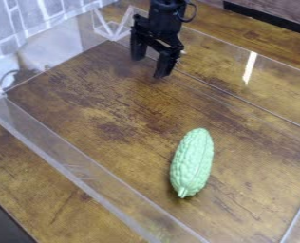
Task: Put the white object in the blue tray
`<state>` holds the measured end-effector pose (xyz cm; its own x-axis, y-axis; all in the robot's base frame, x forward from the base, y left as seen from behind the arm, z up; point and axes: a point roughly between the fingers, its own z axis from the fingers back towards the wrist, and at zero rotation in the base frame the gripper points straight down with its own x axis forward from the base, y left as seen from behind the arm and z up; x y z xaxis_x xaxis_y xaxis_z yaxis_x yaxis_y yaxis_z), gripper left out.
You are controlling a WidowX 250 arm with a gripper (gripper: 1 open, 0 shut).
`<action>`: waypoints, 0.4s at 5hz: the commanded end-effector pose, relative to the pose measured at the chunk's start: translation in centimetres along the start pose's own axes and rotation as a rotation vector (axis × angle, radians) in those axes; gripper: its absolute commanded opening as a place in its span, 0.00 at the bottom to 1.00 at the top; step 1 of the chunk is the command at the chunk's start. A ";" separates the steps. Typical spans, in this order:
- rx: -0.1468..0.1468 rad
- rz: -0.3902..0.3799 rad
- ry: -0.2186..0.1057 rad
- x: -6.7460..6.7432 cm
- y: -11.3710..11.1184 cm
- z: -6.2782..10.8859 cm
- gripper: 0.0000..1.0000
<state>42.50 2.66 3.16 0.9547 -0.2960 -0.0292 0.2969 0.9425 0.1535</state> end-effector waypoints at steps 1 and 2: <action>0.019 0.023 -0.074 0.9 1.3 2.0 1.00; 0.016 0.022 -0.078 1.1 1.3 1.4 1.00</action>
<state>43.03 2.52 2.80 0.9529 -0.3033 -0.0059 0.3006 0.9416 0.1520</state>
